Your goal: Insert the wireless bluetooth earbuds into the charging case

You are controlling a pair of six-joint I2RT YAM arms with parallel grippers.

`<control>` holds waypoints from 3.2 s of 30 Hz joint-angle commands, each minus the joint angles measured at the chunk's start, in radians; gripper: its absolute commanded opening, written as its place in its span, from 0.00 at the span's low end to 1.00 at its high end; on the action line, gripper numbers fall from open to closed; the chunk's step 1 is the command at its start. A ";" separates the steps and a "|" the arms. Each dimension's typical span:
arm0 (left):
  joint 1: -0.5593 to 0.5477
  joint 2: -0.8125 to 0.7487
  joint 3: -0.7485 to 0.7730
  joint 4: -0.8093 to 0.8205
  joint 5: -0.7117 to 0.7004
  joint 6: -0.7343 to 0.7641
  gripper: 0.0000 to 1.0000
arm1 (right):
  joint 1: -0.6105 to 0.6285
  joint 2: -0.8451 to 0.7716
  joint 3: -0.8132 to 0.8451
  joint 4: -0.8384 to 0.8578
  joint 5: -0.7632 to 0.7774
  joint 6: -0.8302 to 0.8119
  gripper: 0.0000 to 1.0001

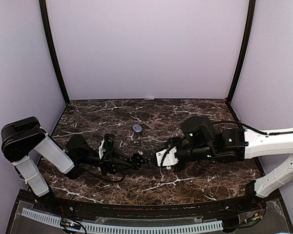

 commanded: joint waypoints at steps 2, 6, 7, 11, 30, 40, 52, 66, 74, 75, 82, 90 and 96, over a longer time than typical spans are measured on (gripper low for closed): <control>-0.018 -0.015 -0.054 0.187 -0.029 0.179 0.00 | 0.040 -0.013 0.054 -0.023 0.002 0.136 0.02; -0.021 -0.018 -0.047 0.171 -0.043 0.205 0.00 | 0.064 -0.012 0.061 -0.005 0.003 0.189 0.01; -0.023 -0.020 -0.047 0.167 -0.048 0.210 0.00 | 0.067 -0.009 0.062 0.001 0.005 0.199 0.01; -0.026 -0.026 -0.052 0.160 -0.072 0.235 0.00 | 0.084 0.024 0.093 -0.017 0.041 0.238 0.00; -0.032 -0.056 -0.062 0.126 -0.091 0.244 0.00 | 0.134 0.132 0.139 -0.099 0.214 0.334 0.00; -0.032 -0.061 -0.070 0.125 -0.091 0.245 0.00 | 0.133 0.148 0.158 -0.085 0.195 0.358 0.00; -0.034 -0.062 -0.073 0.127 -0.094 0.244 0.00 | 0.135 0.161 0.170 -0.103 0.145 0.351 0.00; -0.034 -0.055 -0.075 0.136 -0.106 0.237 0.00 | 0.135 0.185 0.174 -0.136 0.117 0.348 0.00; -0.035 -0.052 -0.076 0.137 -0.098 0.233 0.00 | 0.135 0.206 0.185 -0.134 0.134 0.346 0.00; -0.035 -0.052 -0.076 0.136 -0.097 0.233 0.00 | 0.135 0.206 0.185 -0.129 0.138 0.348 0.00; -0.035 -0.055 -0.080 0.136 -0.095 0.233 0.00 | 0.129 0.175 0.176 -0.106 0.257 0.401 0.00; -0.036 -0.059 -0.085 0.132 -0.111 0.243 0.00 | 0.128 0.121 0.151 -0.119 0.206 0.425 0.00; -0.035 -0.062 -0.077 0.110 -0.115 0.264 0.00 | 0.128 0.079 0.127 -0.111 0.130 0.502 0.00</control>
